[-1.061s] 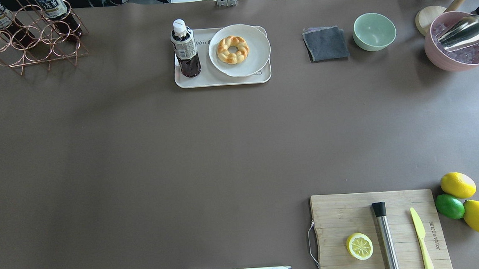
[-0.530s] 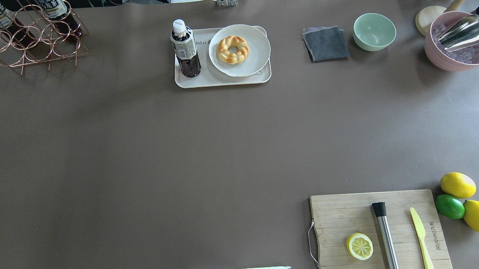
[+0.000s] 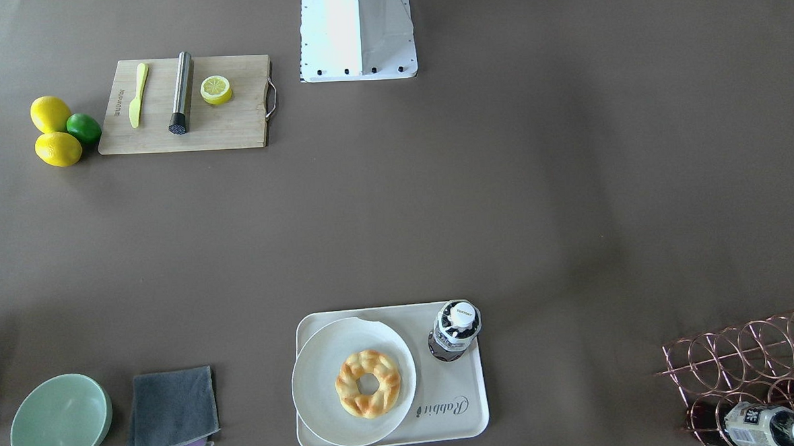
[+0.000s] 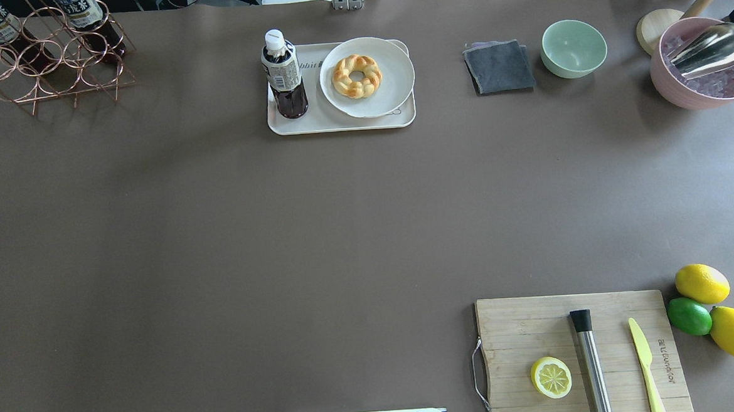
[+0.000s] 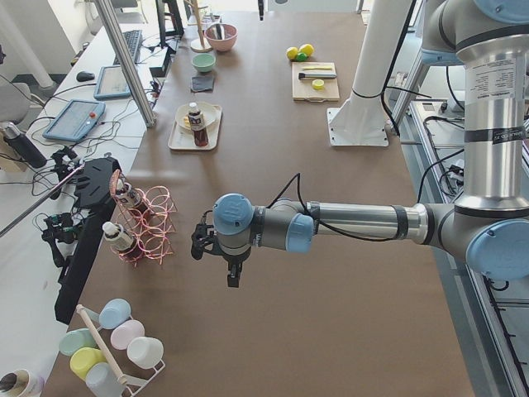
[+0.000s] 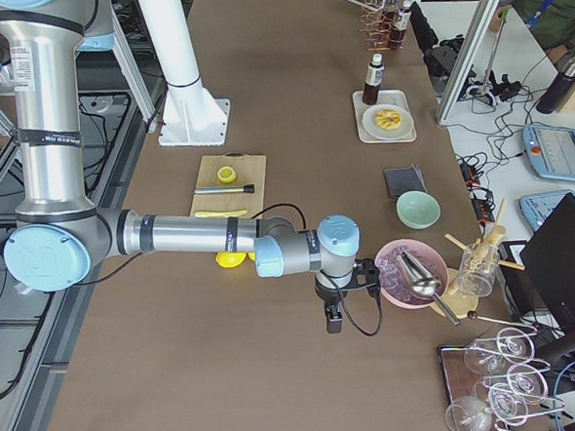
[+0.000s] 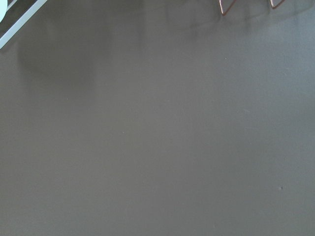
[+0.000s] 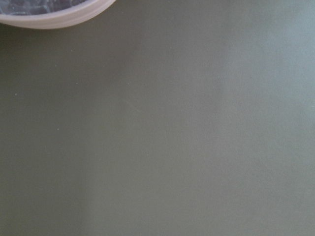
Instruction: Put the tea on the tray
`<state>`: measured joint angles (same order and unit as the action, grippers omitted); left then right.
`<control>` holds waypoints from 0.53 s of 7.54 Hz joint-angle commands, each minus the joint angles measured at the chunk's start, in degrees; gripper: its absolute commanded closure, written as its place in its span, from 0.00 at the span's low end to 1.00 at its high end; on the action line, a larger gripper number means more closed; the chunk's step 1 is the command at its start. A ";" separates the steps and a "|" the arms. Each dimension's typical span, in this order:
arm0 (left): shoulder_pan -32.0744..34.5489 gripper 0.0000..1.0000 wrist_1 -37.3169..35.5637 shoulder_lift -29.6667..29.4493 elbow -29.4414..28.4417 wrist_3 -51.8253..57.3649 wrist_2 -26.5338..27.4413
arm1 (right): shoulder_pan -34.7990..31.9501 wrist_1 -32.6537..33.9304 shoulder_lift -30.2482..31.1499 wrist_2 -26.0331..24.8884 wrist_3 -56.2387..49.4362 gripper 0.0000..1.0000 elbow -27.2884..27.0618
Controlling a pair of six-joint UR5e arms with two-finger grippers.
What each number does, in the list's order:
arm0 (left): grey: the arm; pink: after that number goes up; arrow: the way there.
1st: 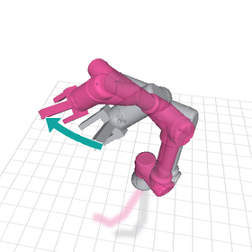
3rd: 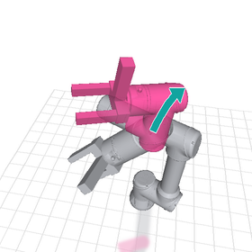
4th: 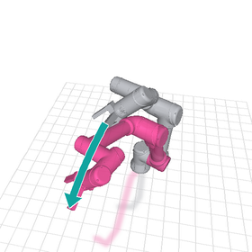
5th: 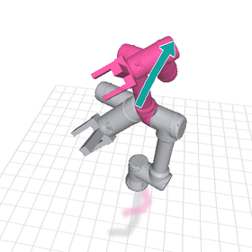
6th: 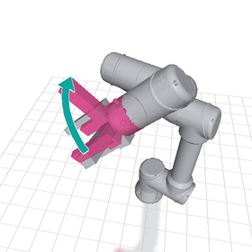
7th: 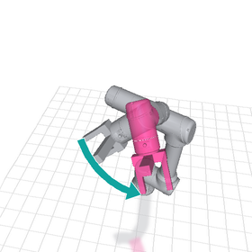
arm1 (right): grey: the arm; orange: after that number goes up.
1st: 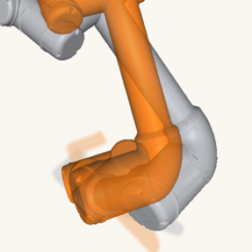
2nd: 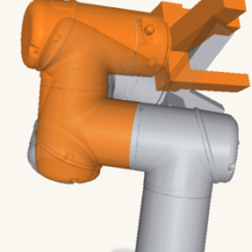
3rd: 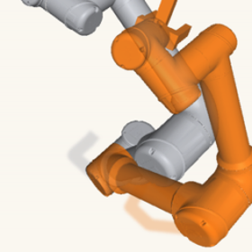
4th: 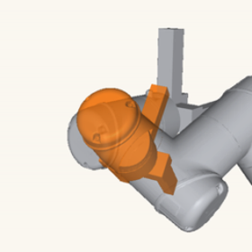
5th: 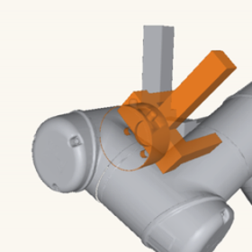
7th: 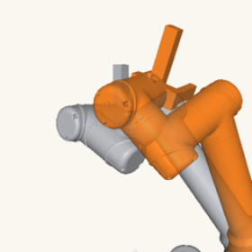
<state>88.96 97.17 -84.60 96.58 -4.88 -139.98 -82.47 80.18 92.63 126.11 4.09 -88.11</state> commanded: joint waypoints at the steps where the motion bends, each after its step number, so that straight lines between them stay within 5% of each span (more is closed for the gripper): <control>1: -0.28 0.01 -0.40 0.05 -0.07 -0.04 0.32 | -0.59 -0.11 0.80 -5.91 -0.31 0.00 -1.44; 4: -0.45 0.01 -0.58 0.13 -0.34 -0.04 0.32 | -0.50 -0.11 1.15 -7.11 -0.66 0.00 -1.45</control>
<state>88.57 96.69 -84.49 96.38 -4.92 -139.68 -83.01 80.13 93.83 119.33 3.53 -89.42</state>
